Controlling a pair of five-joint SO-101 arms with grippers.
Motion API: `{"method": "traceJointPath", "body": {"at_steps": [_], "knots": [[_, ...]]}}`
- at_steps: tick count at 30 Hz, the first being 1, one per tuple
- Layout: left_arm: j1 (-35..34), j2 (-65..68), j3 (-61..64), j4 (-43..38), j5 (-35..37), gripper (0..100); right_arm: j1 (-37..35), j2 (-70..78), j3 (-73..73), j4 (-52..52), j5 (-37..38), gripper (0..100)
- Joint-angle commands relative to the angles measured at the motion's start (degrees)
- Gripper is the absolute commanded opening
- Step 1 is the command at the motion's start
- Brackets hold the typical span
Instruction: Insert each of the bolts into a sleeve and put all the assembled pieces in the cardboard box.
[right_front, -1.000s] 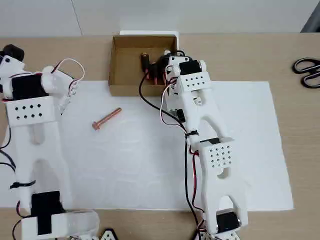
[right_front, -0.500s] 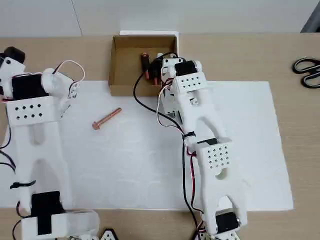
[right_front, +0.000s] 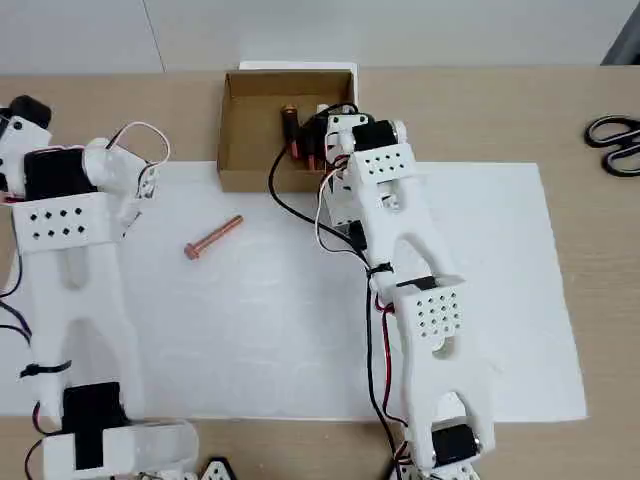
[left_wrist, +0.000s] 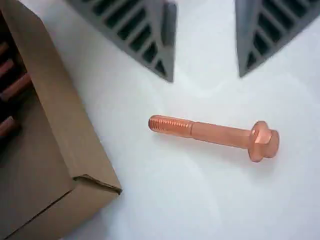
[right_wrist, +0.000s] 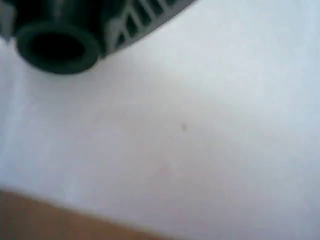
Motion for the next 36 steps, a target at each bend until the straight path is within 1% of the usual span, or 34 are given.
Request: {"method": "traceJointPath", "body": {"at_steps": [1, 4, 7, 10, 13, 15, 17, 20, 25, 27, 30, 31, 34, 36], "knots": [[0.53, -1.05, -2.68, 0.18, -0.35, 8, 0.75, -1.01, -0.62, 0.40, 0.35, 0.6], [0.53, -1.05, -4.00, 0.35, -0.35, 8, 0.92, -3.74, -1.14, 1.63, 0.53, 0.5], [1.23, -0.97, -7.96, 1.58, -0.35, 8, 0.92, -9.45, -1.14, 1.98, 0.53, 0.5], [4.84, -0.97, -10.24, 2.29, -3.16, 8, 0.57, -16.75, -0.97, 2.07, 0.53, 0.5], [10.73, -0.35, -10.07, 3.08, -6.15, 8, 0.57, -24.13, 2.37, 2.07, 0.53, 0.5], [13.89, 0.62, -9.36, 3.08, -6.24, 8, 0.84, -29.49, 6.95, 2.07, 0.53, 0.5], [15.56, 2.73, -8.92, 3.25, -6.33, 8, 1.01, -35.38, 11.34, 2.07, 0.62, 0.5], [15.91, 8.35, -9.01, 3.43, -6.33, 8, 1.01, -45.67, 16.18, 1.80, 0.79, 0.5], [15.65, 18.64, -9.19, 3.43, -5.89, 8, 1.01, -62.73, 17.85, 1.98, 5.27, 0.5], [15.38, 21.89, -9.19, 3.60, -5.71, 8, 1.01, -67.65, 22.33, 1.98, 5.54, 0.5], [12.66, 24.62, -10.07, 4.66, -1.32, 8, 1.36, -72.92, 34.64, 1.54, 5.45, 0.5], [11.34, 24.79, -10.24, 4.66, 0.70, 8, 2.51, -74.33, 39.12, 1.27, 5.27, 0.6], [9.14, 24.88, -11.74, 4.66, 8.26, 8, 6.73, -77.93, 50.99, -4.09, 5.10, 0.6], [9.23, 25.32, -13.85, 4.57, 12.31, 8, 9.19, -80.92, 57.32, -7.69, 5.10, 0.6]]}}
